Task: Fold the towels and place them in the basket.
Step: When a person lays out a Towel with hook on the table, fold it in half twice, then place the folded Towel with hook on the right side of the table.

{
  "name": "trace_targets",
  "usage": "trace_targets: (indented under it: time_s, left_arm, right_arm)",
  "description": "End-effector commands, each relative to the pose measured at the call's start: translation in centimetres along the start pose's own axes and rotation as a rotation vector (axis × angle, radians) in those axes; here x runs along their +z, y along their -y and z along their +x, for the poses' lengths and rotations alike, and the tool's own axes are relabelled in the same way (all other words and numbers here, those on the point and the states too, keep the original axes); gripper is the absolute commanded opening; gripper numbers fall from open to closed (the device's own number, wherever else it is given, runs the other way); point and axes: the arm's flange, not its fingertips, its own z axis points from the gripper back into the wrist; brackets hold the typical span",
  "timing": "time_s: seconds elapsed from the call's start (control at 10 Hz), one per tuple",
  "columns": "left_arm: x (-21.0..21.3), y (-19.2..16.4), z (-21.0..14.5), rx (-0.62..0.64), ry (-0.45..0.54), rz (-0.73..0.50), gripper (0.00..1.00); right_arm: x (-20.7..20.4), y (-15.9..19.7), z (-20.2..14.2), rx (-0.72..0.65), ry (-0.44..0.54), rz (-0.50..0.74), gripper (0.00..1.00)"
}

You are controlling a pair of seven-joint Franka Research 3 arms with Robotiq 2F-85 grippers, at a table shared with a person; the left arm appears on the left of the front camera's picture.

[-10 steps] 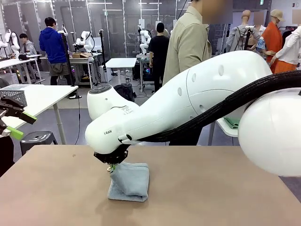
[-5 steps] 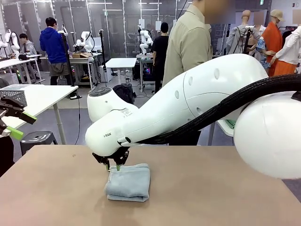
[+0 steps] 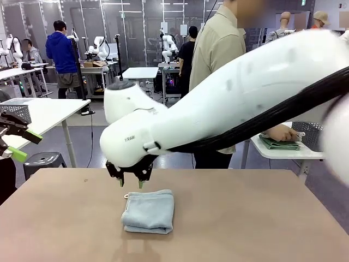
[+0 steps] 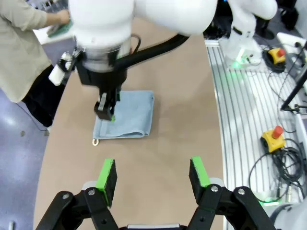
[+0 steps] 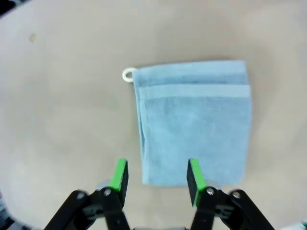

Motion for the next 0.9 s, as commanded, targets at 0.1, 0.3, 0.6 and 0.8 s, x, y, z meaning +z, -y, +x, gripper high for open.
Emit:
trace_targets:
  time_s: [0.1,0.3,0.6,0.8]
  left_arm:
    - [0.1,0.0,0.2,-0.021,0.029,-0.005,0.77]
    - [0.1,0.0,0.2,-0.021,0.029,-0.005,0.77]
    - [0.1,0.0,0.2,-0.021,0.029,-0.005,0.77]
    - [0.1,0.0,0.2,-0.021,0.029,-0.005,0.77]
  right_arm:
    - [4.4,7.2,-3.2,0.034,-0.026,0.065,0.63]
    - [6.2,10.0,-4.0,0.088,-0.041,0.061,0.63]
    - [7.4,13.3,-4.4,0.161,-0.058,0.063,0.63]
    - [7.1,15.4,-4.4,0.190,-0.057,0.104,0.63]
